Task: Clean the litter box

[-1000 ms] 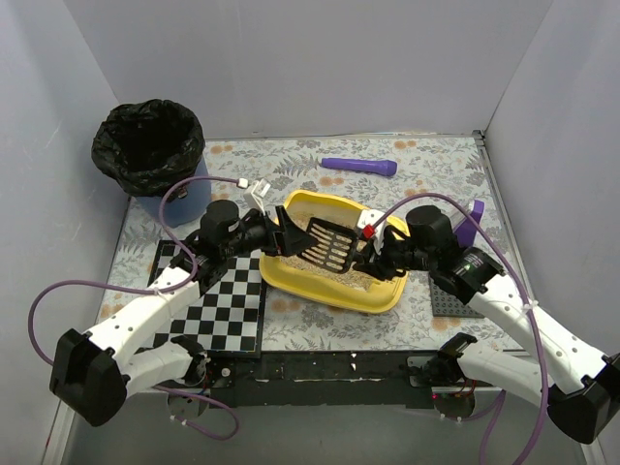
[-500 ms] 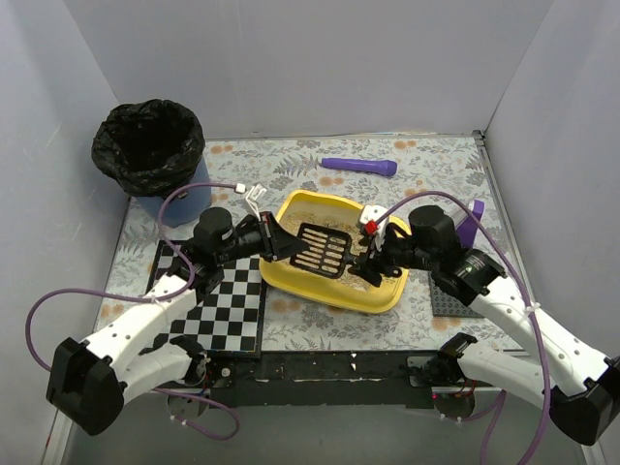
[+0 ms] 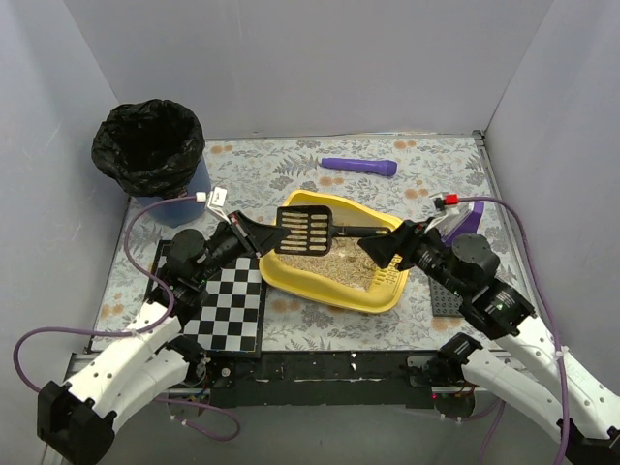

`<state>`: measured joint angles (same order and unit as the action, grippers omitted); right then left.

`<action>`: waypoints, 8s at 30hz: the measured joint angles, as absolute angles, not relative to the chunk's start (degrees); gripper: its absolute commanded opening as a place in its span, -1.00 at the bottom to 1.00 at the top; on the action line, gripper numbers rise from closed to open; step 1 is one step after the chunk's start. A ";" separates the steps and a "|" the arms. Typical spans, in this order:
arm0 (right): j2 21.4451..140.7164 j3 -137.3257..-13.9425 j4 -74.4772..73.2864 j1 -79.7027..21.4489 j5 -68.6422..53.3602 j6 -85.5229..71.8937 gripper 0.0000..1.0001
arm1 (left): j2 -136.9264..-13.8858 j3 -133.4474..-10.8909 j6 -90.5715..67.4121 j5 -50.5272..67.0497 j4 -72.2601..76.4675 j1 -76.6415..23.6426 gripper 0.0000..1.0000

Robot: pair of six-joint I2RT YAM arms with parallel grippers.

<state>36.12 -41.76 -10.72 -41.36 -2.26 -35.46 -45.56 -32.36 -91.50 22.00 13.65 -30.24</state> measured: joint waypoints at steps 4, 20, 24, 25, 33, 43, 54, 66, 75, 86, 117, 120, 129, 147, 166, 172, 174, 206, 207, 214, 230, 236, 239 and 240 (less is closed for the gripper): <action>33.08 -41.58 -9.21 -40.45 4.14 -40.99 0.63 | -42.35 -32.21 -91.33 19.86 13.21 -29.93 -1.00; 35.09 -42.52 0.56 -40.18 -0.75 -46.11 0.54 | -42.09 -31.51 -92.09 21.06 15.66 -29.93 -1.00; 36.64 -42.54 3.22 -40.18 -4.05 -46.04 0.52 | -42.61 -31.51 -92.12 22.13 15.25 -29.95 -1.00; 36.67 -42.57 3.68 -40.18 -4.51 -46.04 0.52 | -42.72 -31.51 -92.12 22.31 15.18 -29.95 -1.00; 35.97 -42.57 5.17 -40.18 -3.77 -45.93 0.36 | -42.76 -31.11 -92.12 24.03 15.46 -29.95 -1.00; 39.13 -42.54 6.17 -40.16 -7.14 -48.60 -0.75 | -43.75 -31.09 -92.25 23.90 15.07 -29.95 -1.00; 40.29 -43.11 5.87 -40.07 -8.99 -48.14 -0.97 | -44.62 -30.59 -91.88 23.51 15.42 -29.95 0.96; 36.01 -43.27 -4.75 -40.12 4.95 -38.44 -0.97 | -44.75 -37.52 -84.16 6.50 -10.96 -30.02 0.97; 32.36 -42.41 -6.63 -40.12 17.56 -29.85 -0.97 | -58.15 -41.30 -82.76 0.05 -23.07 -30.06 0.62; 31.42 -39.48 -10.68 -40.12 18.26 -20.36 -0.97 | -70.65 -47.77 -75.16 -1.93 -20.27 -30.13 -0.35; 59.99 -64.07 -35.00 -40.56 30.15 -22.65 -0.97 | -93.03 -62.52 -47.24 11.25 -3.66 -25.63 0.96; 64.93 -65.63 -37.23 -41.63 32.23 -26.33 -0.97 | -89.25 -60.10 -49.87 8.43 -5.26 -25.76 0.96; 86.37 -81.97 -55.13 -55.22 55.35 -39.53 -0.97 | -79.20 -56.27 -61.76 4.19 -6.39 -27.75 0.96; 96.92 -82.76 -45.08 -55.99 51.57 -31.59 -0.97 | -68.23 -43.94 -77.06 -1.74 -6.92 -29.45 0.96; 75.13 -70.81 -42.22 -55.37 49.43 -42.37 -0.97 | -68.75 -44.80 -74.98 -2.26 -8.29 -29.47 0.96; 74.96 -67.35 -46.92 -50.68 45.43 -48.47 -0.97 | -70.46 -48.93 -71.09 -2.48 -8.51 -29.47 0.96; 75.11 -67.31 -47.31 -48.86 44.05 -51.13 -0.97 | -71.16 -49.47 -68.71 -1.93 -8.08 -29.47 0.96; 78.74 -51.46 -24.60 -44.34 36.84 -83.22 -0.97 | -78.50 -48.10 -65.12 6.48 -2.37 -29.36 0.96; 79.85 -51.68 -23.46 -44.42 37.34 -83.88 -0.97 | -78.50 -48.10 -65.25 6.50 -2.33 -29.36 0.96; 85.71 -52.99 -19.38 -44.66 41.78 -90.00 -0.97 | -78.96 -48.10 -65.67 6.72 -1.93 -29.23 0.96; 95.53 -48.14 2.13 -44.95 50.30 -95.55 -0.97 | -81.67 -48.36 -64.95 5.48 -1.23 -28.58 0.96; 94.70 -39.79 18.24 -44.45 47.66 -94.00 -0.97 | -81.67 -48.51 -64.93 4.97 -1.65 -28.58 0.96; 94.15 -35.29 27.33 -44.05 45.06 -91.55 -0.97 | -81.67 -48.51 -64.97 4.93 -1.65 -28.58 0.96; 93.84 -34.46 29.28 -43.99 44.18 -90.61 -0.97 | -81.67 -48.51 -64.99 4.95 -1.63 -28.58 0.96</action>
<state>93.84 -34.46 29.28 -43.99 44.18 -90.61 -81.67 -48.51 -64.99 4.95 -1.63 -28.58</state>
